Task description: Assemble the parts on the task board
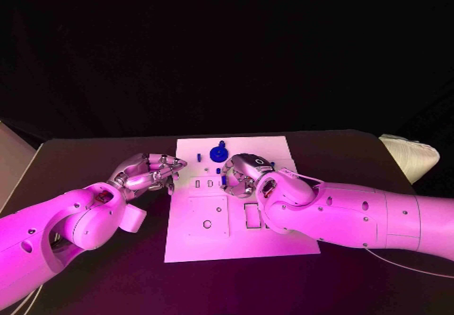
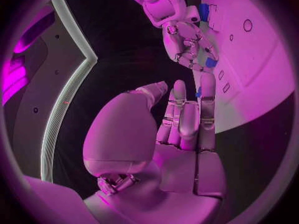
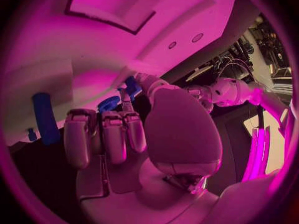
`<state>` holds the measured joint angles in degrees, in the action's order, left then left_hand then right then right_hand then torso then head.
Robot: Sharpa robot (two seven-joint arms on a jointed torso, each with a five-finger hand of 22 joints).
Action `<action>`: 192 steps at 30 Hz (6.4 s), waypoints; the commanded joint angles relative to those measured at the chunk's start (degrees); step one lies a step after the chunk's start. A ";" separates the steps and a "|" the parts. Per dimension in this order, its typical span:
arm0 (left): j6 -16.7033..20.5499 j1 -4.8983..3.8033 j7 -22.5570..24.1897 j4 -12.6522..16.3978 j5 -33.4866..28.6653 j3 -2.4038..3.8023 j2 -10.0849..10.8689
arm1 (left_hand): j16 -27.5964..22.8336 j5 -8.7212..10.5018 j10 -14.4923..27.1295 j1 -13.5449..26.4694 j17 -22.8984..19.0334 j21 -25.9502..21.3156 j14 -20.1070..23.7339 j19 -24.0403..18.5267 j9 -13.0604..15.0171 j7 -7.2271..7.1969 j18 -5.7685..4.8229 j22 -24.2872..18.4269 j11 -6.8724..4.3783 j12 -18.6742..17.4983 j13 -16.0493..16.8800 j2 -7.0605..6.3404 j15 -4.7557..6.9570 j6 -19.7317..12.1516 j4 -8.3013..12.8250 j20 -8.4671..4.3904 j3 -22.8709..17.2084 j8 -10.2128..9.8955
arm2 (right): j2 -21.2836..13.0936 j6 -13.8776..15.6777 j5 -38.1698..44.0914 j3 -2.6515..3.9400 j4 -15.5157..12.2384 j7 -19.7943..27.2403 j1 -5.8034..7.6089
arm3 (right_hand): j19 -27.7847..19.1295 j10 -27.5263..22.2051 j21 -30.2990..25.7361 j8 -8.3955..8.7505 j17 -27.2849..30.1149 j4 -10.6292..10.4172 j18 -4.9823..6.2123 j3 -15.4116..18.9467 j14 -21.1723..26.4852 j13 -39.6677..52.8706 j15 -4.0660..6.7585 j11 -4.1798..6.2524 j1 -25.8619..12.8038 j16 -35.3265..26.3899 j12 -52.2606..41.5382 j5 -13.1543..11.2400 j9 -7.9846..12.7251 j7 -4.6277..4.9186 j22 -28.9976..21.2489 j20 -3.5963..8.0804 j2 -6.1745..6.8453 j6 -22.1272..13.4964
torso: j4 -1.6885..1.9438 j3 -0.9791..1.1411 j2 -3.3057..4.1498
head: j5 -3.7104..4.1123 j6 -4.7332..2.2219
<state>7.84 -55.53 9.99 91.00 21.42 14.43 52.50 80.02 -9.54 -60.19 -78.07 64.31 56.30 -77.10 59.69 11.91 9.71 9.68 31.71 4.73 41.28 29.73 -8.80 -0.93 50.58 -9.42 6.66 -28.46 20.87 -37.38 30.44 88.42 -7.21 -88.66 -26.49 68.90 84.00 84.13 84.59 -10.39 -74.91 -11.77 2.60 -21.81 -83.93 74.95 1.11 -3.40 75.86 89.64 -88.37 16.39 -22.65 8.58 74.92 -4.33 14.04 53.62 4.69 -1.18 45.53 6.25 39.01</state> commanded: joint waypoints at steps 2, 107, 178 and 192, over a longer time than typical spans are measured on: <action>-1.41 0.01 -0.02 0.06 0.52 0.03 -0.14 | 0.43 0.17 0.39 -0.02 0.16 0.36 -0.40 -0.41 0.10 0.02 0.87 0.10 0.02 0.31 0.10 -0.49 -0.03 -0.31 -0.35 -0.13 -0.02 0.42 | -0.08 2.00 0.22 0.01 -0.19 1.19 -0.03 | 3.84 4.05 -0.17 0.48 -15.09 -0.23 -1.03 0.96 -6.07 13.44 -0.60 -0.51 -0.10 0.36 0.32 -0.58 0.18 0.14 9.26 -0.67 0.61 -0.66 | 0.03 0.00 0.00 | 0.03 -0.07; -28.67 -18.91 -40.34 -33.07 38.03 -8.84 -31.93 | 6.71 -0.42 -7.58 15.90 16.65 18.02 -9.25 10.80 27.83 -2.90 -2.87 23.59 -2.26 28.49 25.02 -0.81 2.06 -9.16 -7.19 -2.07 1.26 19.39 | -6.32 6.74 -39.56 1.98 7.98 22.95 6.57 | 3.10 2.40 -2.10 0.54 -15.08 -4.60 -0.57 7.16 -6.07 12.10 -1.09 -1.08 3.22 0.36 1.80 6.50 0.84 0.78 7.77 -1.22 -1.06 -2.81 | -2.33 2.26 -4.18 | -2.43 0.67; -31.73 -18.45 -40.46 -34.83 36.12 -10.17 -34.34 | 7.37 -0.43 -6.12 15.23 18.23 18.74 -9.81 10.90 21.54 -1.85 -2.92 24.43 -1.27 27.57 23.68 -0.45 1.04 -4.28 -6.98 -1.00 -1.06 8.18 | -5.56 6.02 -39.47 1.99 8.21 22.51 6.58 | 3.10 2.43 -2.09 0.56 -15.03 -4.61 -0.57 7.06 -6.06 12.13 -1.17 -1.16 2.91 0.33 1.76 6.62 0.87 0.85 7.80 -1.29 -1.05 -3.07 | -2.29 2.23 -3.71 | -1.29 2.61; -31.32 -18.34 -40.46 -35.08 35.93 -10.22 -34.39 | 7.33 -0.47 -5.96 14.57 18.11 18.73 -9.77 10.86 21.27 -1.99 -2.90 24.36 -1.42 27.23 23.18 -0.03 1.17 -3.74 -6.77 -1.11 -1.58 7.93 | -5.56 5.77 -39.47 1.99 8.21 22.42 6.58 | 3.11 2.47 -2.08 0.52 -15.06 -4.61 -0.58 6.99 -6.07 12.16 -1.18 -1.17 2.84 0.35 1.72 6.63 0.86 0.85 7.81 -1.31 -1.09 -3.06 | -2.22 2.29 -3.73 | -1.04 3.14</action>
<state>-22.91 -73.90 -30.49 55.91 57.82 4.21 18.25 87.19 -9.87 -66.24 -63.24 74.91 74.72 -84.04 70.53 33.23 7.77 7.05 56.06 3.59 68.71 52.96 -9.14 0.49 46.60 -16.20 5.44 -29.73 29.05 -42.97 36.88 48.82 -5.26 -80.44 -4.14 75.46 84.00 84.02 82.85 -9.97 -74.91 -16.37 2.60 -14.58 -83.93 74.94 0.31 -4.11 78.95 89.64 -86.92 22.63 -21.85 9.45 74.93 -5.15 12.60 51.13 2.46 1.08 41.80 5.17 42.06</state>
